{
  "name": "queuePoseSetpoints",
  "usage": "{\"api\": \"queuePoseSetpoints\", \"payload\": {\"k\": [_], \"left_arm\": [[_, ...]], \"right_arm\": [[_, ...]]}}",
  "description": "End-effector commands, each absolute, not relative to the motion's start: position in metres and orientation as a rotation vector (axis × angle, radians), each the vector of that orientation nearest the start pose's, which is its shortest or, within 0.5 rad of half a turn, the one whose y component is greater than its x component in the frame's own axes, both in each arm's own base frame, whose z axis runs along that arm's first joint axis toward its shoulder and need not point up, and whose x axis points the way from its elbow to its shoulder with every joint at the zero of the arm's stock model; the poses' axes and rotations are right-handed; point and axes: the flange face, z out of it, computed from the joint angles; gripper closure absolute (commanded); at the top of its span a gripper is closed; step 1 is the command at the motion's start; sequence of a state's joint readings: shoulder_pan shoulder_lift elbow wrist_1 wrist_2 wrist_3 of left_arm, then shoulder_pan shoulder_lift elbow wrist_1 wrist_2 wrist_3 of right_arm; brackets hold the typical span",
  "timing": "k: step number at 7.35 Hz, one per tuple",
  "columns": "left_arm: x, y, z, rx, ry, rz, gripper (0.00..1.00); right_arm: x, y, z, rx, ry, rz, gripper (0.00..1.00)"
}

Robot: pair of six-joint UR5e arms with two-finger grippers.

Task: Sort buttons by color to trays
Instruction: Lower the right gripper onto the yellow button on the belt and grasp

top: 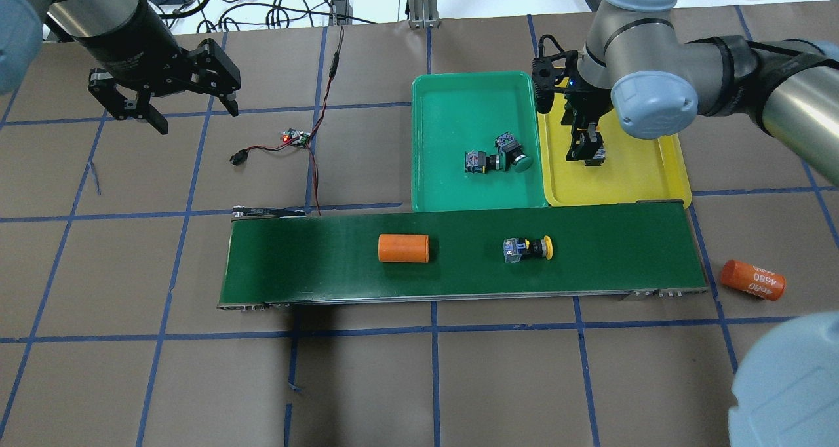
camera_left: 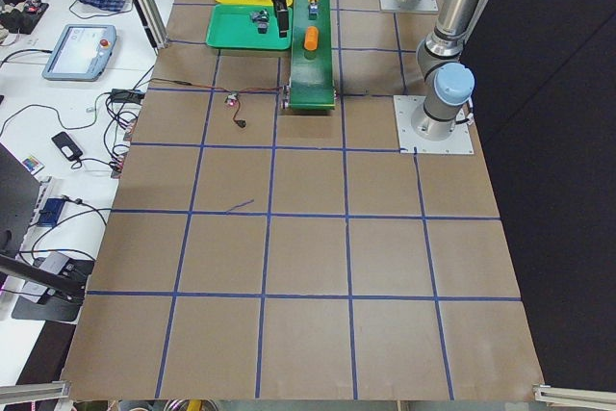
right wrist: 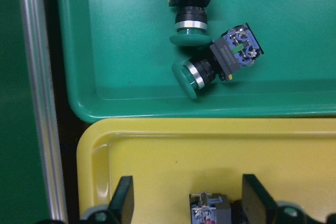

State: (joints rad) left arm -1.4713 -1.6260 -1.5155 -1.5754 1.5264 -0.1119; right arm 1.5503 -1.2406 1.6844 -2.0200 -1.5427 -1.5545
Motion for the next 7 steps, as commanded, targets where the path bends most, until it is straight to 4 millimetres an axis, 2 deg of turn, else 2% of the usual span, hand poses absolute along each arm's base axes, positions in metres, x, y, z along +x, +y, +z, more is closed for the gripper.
{"api": "queuePoseSetpoints", "payload": {"k": [1,2,3,4,7], "left_arm": [[-0.086,-0.526,0.487,-0.337,3.168,0.005,0.00],[-0.086,-0.526,0.487,-0.337,3.168,0.005,0.00],[-0.085,-0.526,0.487,-0.339,3.168,0.005,0.00],[-0.086,-0.526,0.487,-0.337,3.168,0.003,0.00],[-0.086,-0.526,0.487,-0.334,3.170,0.003,0.00]], "right_arm": [[0.124,-0.550,0.317,-2.142,2.243,0.015,0.23],[0.124,-0.531,0.314,-2.136,2.248,0.019,0.23],[0.124,-0.516,0.302,-2.101,2.252,0.053,0.22],[0.124,-0.500,0.279,-2.073,2.237,0.117,0.22],[0.121,-0.467,0.278,-2.095,2.231,0.161,0.21]]}}
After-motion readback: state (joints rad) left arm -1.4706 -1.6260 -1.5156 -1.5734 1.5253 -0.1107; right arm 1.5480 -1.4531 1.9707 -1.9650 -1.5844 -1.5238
